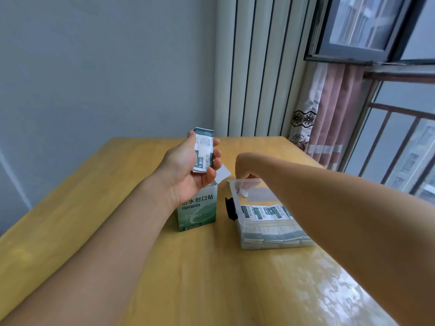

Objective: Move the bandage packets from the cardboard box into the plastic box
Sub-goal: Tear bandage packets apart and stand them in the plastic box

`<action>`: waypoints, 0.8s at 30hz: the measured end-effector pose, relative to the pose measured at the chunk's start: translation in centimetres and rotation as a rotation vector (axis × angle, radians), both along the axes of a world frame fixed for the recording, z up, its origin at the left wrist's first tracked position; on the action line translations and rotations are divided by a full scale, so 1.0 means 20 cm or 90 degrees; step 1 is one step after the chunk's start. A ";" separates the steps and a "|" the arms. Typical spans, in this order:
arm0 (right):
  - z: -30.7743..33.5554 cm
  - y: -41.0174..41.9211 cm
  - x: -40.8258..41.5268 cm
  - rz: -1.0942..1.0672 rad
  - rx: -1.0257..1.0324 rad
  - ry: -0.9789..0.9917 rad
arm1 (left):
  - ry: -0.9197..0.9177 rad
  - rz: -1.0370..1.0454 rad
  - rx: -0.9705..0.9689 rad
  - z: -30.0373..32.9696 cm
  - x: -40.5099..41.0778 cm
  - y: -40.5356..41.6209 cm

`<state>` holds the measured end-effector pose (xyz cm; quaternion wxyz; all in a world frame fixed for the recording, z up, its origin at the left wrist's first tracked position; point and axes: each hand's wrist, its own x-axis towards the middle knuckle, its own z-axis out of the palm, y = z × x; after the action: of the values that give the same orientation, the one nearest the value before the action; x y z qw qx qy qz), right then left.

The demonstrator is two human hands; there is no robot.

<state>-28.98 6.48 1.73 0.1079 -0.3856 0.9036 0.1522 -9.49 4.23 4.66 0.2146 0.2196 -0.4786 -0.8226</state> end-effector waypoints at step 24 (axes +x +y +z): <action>-0.02 0.00 -0.10 0.005 -0.114 -0.195 | 0.028 0.042 -0.018 0.06 0.07 -0.09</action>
<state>-30.95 6.50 1.32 0.2091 -0.4161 0.8849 0.0111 -8.18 2.43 5.92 0.2551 0.2140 -0.4781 -0.8127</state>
